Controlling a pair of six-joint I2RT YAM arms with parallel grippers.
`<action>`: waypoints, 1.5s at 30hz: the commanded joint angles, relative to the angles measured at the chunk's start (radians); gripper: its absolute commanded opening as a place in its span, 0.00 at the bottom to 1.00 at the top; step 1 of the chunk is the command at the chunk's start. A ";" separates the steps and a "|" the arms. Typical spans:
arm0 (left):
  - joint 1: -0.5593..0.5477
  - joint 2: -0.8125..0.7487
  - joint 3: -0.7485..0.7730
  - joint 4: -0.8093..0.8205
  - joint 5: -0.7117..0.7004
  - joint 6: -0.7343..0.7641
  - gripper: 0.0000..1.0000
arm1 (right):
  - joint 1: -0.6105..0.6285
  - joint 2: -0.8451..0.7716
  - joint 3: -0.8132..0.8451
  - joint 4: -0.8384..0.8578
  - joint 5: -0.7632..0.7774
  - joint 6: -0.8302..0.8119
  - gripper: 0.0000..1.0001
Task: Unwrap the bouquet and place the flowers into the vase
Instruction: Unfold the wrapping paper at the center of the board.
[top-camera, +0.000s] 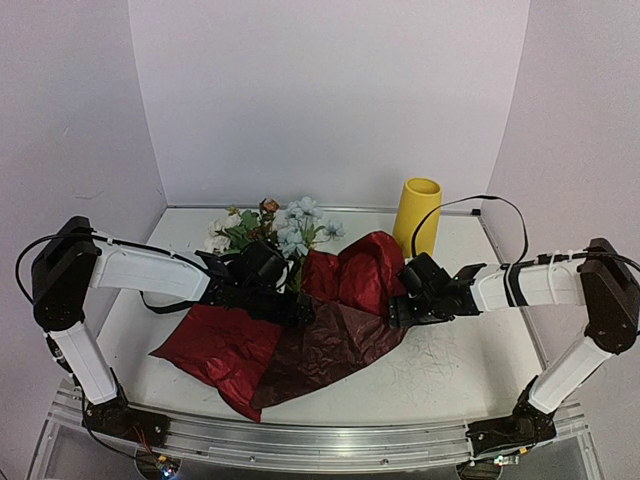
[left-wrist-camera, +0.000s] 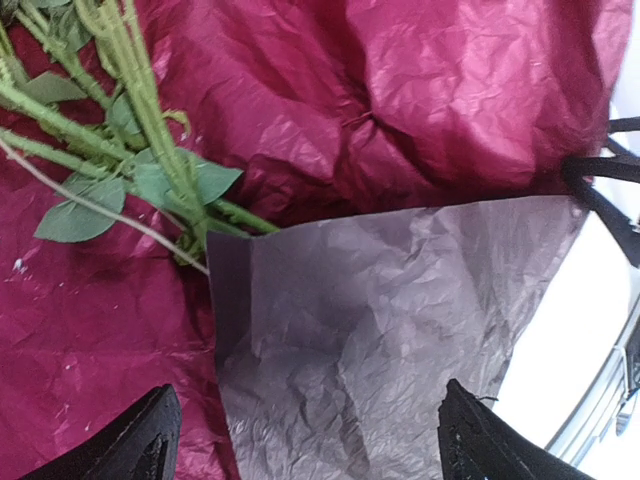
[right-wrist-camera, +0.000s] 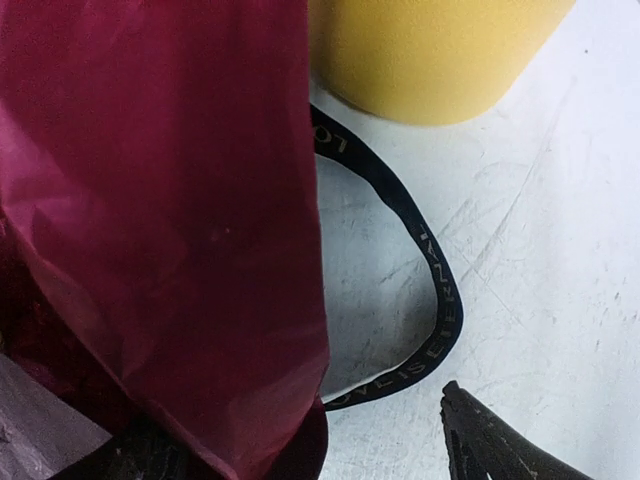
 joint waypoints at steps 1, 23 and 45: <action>0.003 0.000 0.019 0.073 0.044 -0.002 0.94 | -0.035 -0.013 -0.034 0.044 -0.105 -0.006 0.86; 0.054 -0.039 -0.056 0.196 0.094 -0.038 0.95 | -0.094 -0.087 -0.089 0.110 -0.197 -0.003 0.83; 0.183 0.038 -0.053 0.259 0.138 -0.088 0.00 | -0.106 -0.094 -0.088 0.101 -0.226 -0.010 0.80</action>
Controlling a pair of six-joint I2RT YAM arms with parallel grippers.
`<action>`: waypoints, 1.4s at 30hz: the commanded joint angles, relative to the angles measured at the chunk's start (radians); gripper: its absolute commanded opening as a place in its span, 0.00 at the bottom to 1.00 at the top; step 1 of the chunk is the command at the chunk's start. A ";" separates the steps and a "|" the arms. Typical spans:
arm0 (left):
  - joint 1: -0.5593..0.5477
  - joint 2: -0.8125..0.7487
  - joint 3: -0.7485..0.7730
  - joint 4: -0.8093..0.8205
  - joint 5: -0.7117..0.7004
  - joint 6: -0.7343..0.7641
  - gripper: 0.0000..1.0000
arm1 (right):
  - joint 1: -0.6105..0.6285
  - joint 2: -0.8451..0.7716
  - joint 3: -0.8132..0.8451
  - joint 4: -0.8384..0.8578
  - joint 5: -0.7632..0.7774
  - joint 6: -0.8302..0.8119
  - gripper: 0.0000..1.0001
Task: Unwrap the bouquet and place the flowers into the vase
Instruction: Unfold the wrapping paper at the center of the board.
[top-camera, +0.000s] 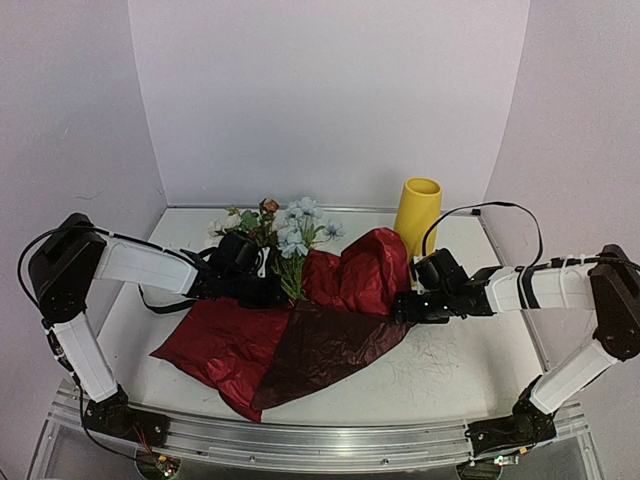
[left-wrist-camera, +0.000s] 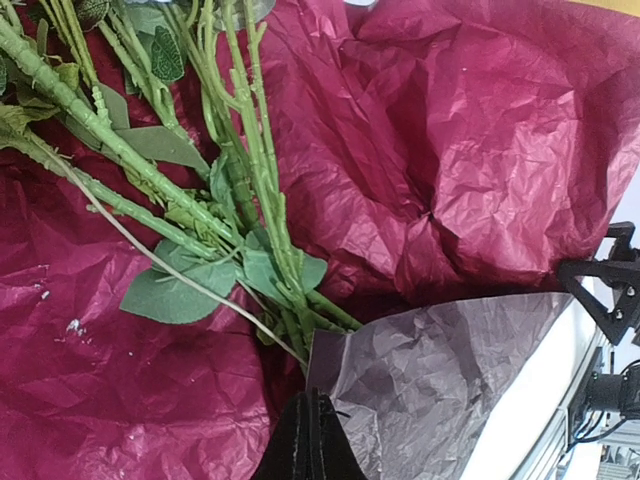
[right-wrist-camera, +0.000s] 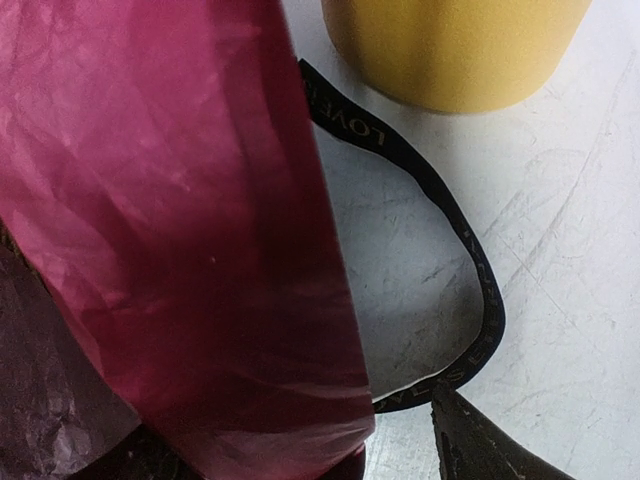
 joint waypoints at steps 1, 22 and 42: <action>0.006 0.036 0.043 0.029 -0.013 -0.008 0.00 | -0.007 -0.024 0.000 -0.027 0.003 -0.008 0.80; 0.002 0.136 0.070 0.012 0.263 0.027 0.00 | -0.017 -0.026 0.005 -0.028 -0.021 -0.012 0.79; -0.090 0.019 -0.026 0.034 0.493 0.039 0.06 | -0.022 -0.121 0.058 -0.112 -0.097 -0.027 0.87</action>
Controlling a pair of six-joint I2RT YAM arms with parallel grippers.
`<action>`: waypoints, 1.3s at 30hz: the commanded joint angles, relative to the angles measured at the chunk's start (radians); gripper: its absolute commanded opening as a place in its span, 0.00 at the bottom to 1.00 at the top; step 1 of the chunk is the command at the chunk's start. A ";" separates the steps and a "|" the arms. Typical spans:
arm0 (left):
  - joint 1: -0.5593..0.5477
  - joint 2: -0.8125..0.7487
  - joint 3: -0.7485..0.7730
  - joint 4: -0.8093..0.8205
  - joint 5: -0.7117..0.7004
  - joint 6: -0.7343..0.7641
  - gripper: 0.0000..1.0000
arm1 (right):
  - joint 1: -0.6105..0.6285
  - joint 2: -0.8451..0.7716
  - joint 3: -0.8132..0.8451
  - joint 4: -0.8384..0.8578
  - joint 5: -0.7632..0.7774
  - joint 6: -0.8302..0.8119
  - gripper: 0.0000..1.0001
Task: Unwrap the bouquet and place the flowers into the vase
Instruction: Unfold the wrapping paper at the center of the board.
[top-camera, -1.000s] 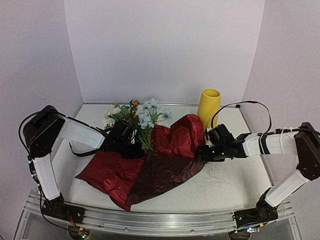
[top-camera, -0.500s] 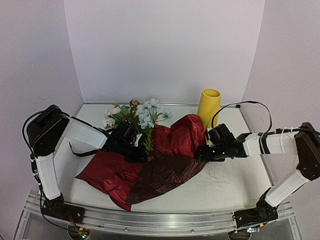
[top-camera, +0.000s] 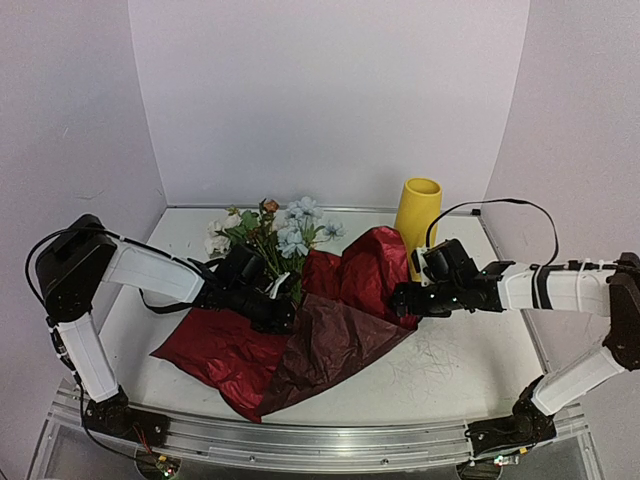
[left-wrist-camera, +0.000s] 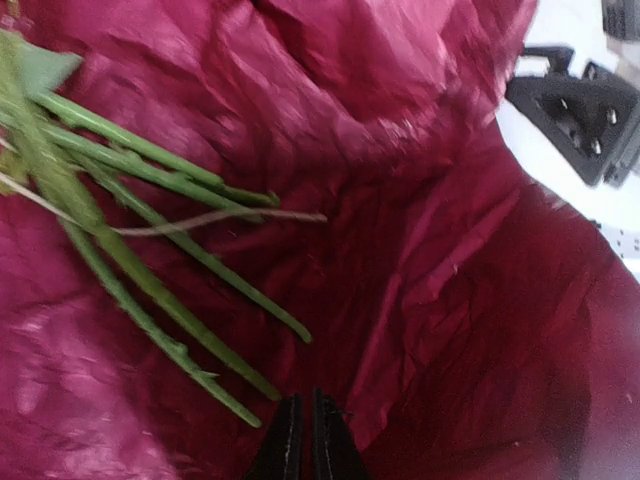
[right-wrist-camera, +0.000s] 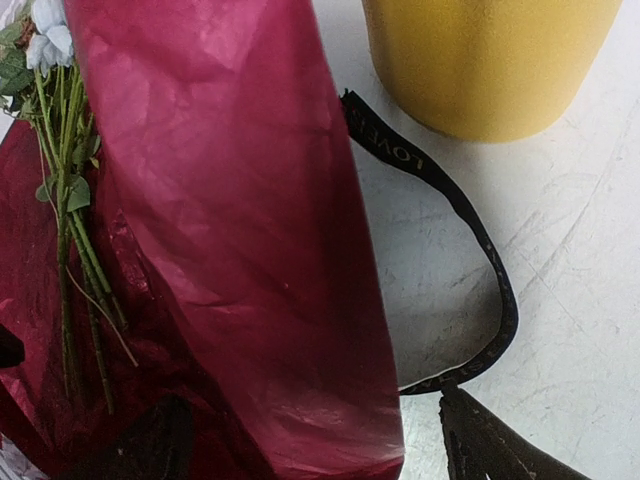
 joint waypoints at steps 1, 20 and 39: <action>-0.060 -0.023 0.005 0.027 0.065 0.025 0.06 | -0.007 -0.046 0.041 -0.082 -0.011 -0.017 0.87; -0.368 -0.056 -0.040 0.023 -0.103 -0.098 0.10 | -0.005 -0.096 0.010 -0.150 -0.065 -0.022 0.86; -0.497 0.014 0.043 -0.059 -0.263 -0.109 0.14 | -0.006 -0.111 0.128 -0.179 -0.135 -0.084 0.77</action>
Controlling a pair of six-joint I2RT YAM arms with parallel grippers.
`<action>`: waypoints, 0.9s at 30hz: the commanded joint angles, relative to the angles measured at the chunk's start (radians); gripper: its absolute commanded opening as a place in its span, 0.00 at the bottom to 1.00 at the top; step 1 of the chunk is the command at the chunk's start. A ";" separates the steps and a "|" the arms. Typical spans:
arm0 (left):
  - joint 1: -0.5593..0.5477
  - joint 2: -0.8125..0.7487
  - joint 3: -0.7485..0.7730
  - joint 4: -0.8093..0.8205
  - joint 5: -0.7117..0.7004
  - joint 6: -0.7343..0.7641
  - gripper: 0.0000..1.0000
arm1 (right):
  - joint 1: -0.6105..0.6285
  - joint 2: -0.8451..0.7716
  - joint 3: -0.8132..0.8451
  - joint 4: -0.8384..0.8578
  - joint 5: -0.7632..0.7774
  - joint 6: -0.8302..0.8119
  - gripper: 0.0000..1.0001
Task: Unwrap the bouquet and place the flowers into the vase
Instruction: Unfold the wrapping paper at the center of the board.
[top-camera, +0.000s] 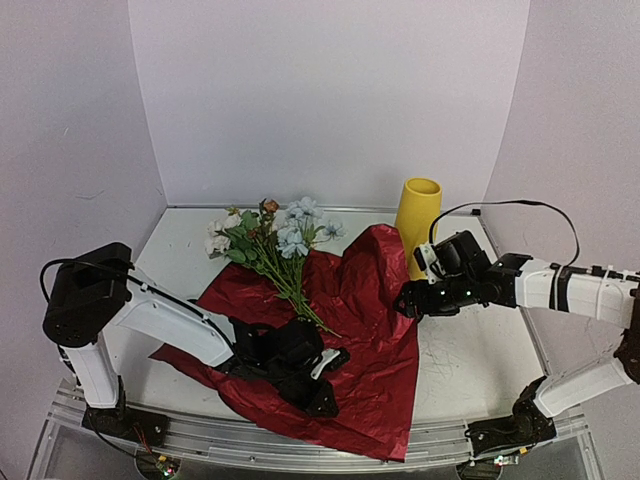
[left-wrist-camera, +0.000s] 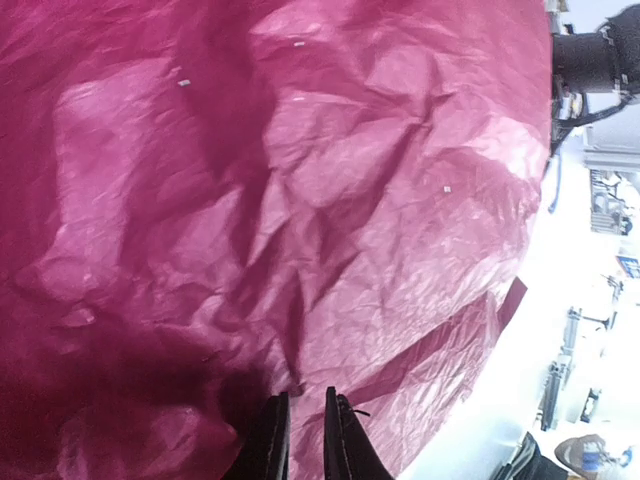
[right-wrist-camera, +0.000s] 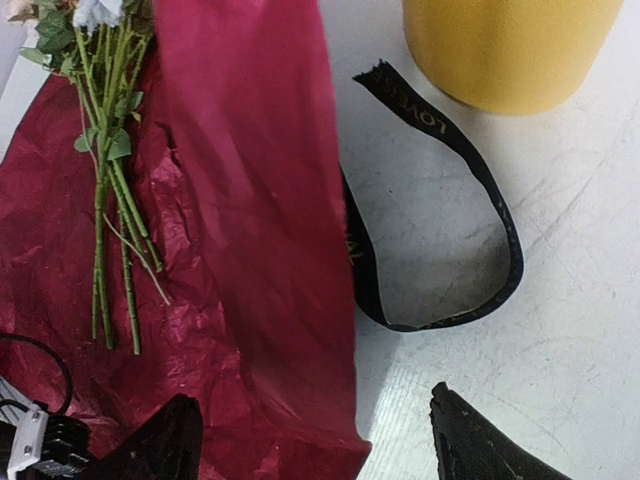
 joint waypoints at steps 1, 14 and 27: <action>-0.004 -0.057 0.041 -0.061 -0.067 0.005 0.13 | -0.006 0.006 0.124 -0.019 -0.045 -0.052 0.77; 0.070 -0.367 -0.014 -0.185 -0.385 -0.006 0.16 | -0.005 0.106 0.348 -0.033 0.168 -0.108 0.74; 0.341 -0.588 -0.087 -0.289 -0.634 -0.005 0.12 | 0.001 0.214 0.515 -0.023 -0.050 -0.216 0.36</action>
